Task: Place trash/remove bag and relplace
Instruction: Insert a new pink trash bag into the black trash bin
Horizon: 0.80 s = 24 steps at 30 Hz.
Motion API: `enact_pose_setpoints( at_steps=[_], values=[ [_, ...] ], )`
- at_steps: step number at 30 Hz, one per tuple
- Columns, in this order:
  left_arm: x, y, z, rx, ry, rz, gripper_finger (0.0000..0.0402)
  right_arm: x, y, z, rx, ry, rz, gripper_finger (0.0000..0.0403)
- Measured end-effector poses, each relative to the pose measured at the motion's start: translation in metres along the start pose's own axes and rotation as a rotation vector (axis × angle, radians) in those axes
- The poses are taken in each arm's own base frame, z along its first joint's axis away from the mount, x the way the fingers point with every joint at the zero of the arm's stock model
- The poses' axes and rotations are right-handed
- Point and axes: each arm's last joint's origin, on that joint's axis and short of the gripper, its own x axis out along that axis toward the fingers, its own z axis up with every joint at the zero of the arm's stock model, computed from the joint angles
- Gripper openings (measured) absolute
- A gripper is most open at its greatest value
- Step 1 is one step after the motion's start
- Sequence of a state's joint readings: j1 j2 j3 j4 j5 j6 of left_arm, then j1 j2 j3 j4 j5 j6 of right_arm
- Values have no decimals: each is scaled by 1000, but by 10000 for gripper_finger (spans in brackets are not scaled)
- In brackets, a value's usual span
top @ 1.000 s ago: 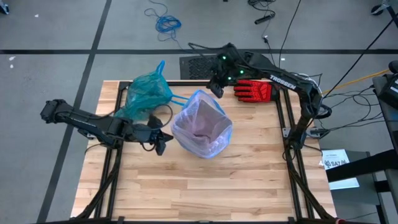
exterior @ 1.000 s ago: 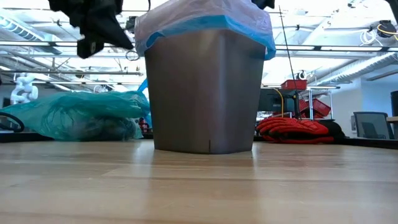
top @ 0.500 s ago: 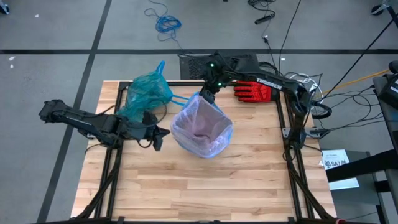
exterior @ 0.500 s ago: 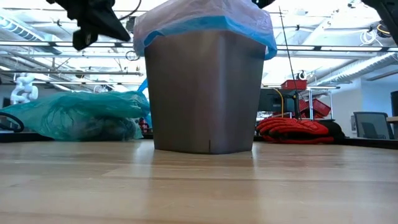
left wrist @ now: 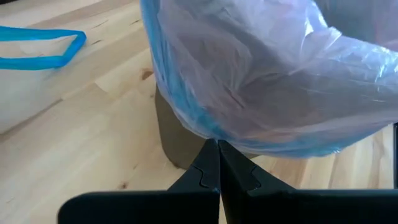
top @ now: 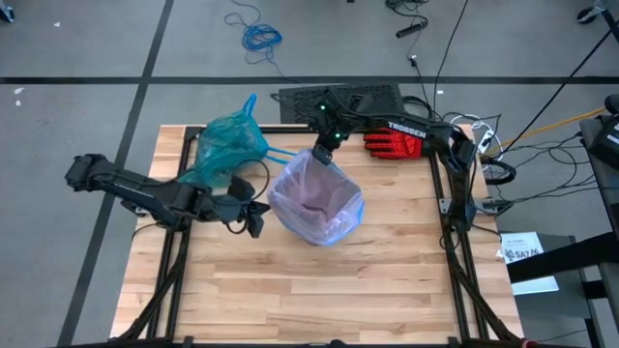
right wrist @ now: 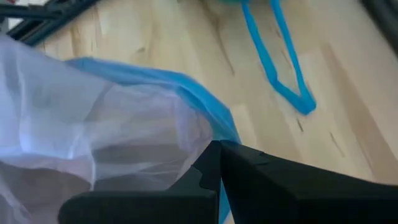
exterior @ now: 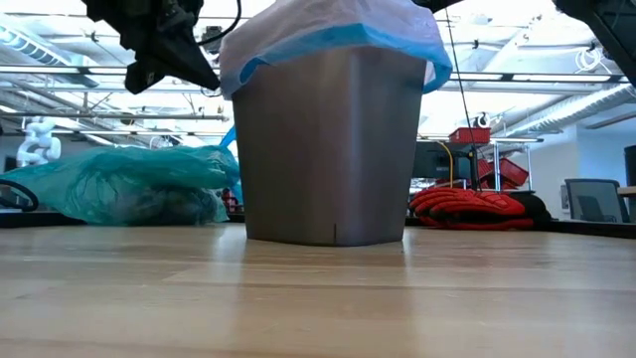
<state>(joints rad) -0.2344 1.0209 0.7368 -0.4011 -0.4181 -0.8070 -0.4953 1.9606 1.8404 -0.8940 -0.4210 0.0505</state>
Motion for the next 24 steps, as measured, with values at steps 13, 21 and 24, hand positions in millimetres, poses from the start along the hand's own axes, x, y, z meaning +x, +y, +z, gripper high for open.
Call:
enact_pose_setpoints(
  at_steps=[13, 21, 24],
  values=[
    [4, 2, -2, -16, -17, 40, 0, 3, 1, -5, 13, 53, 1, 0],
    [5, 1, -3, -13, -12, 44, 0, -21, 4, -3, 4, -4, -92, 0],
    [5, 1, -3, -10, -10, 44, 0, -36, 5, -3, 0, -39, -134, 0]
  ],
)
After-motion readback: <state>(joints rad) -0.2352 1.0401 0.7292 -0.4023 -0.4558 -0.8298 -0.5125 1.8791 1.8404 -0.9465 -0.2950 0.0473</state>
